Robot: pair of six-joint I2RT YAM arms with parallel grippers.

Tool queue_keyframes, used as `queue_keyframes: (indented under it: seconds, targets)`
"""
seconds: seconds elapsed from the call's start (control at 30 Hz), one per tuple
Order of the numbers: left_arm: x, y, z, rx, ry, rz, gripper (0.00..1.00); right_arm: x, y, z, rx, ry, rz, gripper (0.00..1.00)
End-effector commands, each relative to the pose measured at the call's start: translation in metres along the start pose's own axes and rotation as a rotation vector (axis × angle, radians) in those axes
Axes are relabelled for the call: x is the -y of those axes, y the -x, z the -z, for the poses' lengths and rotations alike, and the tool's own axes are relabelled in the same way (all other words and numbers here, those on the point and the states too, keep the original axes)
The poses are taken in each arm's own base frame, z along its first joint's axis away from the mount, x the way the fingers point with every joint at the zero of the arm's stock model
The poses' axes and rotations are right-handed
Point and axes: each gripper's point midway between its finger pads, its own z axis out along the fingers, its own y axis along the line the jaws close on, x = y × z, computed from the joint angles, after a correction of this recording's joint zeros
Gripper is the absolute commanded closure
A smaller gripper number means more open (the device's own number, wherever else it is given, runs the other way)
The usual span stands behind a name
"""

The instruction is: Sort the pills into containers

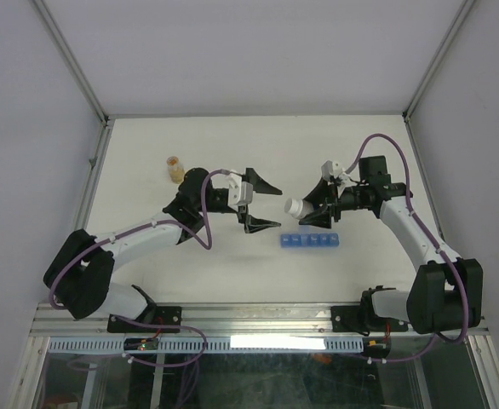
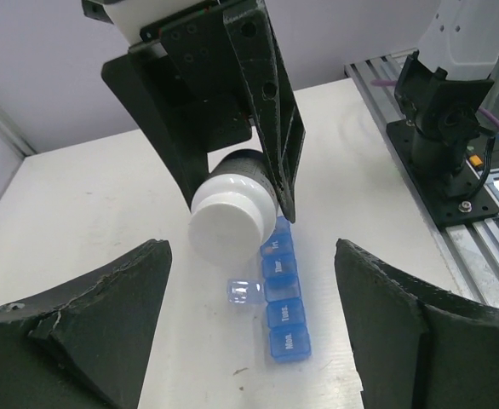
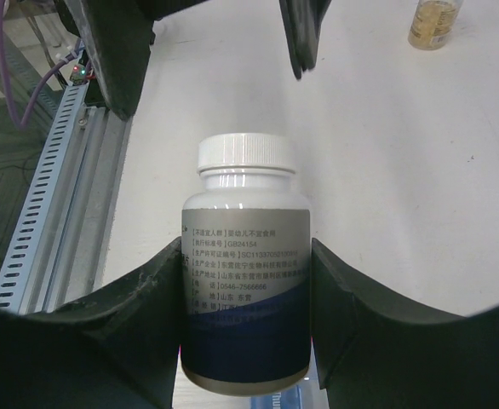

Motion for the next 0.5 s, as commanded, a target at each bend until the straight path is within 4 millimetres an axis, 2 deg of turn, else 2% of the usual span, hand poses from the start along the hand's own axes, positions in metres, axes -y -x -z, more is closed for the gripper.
queue_keyframes:
  seconds: [0.0, 0.07, 0.13, 0.47]
  targets:
    - [-0.004, 0.009, -0.015, 0.015, -0.028, -0.077, 0.21, -0.001, 0.022, -0.001, 0.041, 0.027, 0.074, 1.00]
    - [-0.006, -0.003, -0.021, -0.008, -0.027, -0.059, 0.24, -0.001, 0.022, -0.001, 0.041, 0.028, 0.076, 1.00]
    - [-0.007, -0.006, -0.025, -0.018, -0.018, -0.062, 0.27, -0.001, 0.022, -0.001, 0.041, 0.030, 0.076, 1.00]
    - [-0.014, -0.012, -0.035, -0.036, 0.002, -0.057, 0.34, -0.002, 0.021, -0.003, 0.037, 0.034, 0.073, 1.00]
